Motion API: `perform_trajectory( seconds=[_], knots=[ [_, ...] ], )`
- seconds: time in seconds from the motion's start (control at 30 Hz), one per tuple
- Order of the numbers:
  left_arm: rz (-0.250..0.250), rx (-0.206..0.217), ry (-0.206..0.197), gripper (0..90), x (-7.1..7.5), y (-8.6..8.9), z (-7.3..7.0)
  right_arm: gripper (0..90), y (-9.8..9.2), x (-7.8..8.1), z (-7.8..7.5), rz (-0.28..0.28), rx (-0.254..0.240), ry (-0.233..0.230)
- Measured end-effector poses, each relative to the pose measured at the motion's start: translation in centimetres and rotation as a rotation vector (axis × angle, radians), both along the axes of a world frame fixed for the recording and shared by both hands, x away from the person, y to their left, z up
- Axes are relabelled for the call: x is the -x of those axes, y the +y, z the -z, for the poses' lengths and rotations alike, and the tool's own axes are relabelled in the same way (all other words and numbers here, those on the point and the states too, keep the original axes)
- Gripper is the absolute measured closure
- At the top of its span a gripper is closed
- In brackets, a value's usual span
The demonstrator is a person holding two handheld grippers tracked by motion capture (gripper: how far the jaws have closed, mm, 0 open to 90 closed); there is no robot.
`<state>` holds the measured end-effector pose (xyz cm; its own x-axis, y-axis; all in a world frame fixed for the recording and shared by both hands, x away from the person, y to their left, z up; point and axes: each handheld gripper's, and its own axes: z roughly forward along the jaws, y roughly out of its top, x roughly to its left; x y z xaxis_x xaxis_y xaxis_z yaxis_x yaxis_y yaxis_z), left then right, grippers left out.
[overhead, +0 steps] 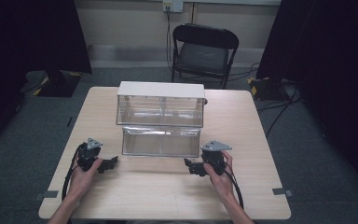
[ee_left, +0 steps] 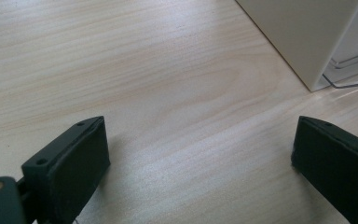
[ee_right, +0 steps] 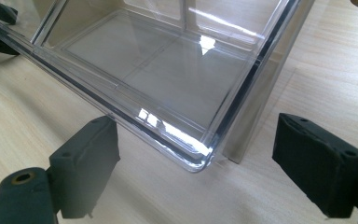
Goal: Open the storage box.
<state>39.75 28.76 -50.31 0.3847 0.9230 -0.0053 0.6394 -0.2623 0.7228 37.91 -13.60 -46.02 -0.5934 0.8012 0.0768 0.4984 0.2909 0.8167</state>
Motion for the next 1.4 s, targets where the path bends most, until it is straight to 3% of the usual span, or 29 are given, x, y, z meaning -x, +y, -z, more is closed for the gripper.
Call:
perform_trajectory(
  seconds=[1.4],
  knots=[
    [0.0,0.0,0.0,3.5,0.0,0.0,0.0,13.9,-0.13,0.5,-0.71,-0.019,-0.02,-0.017]
  ],
)
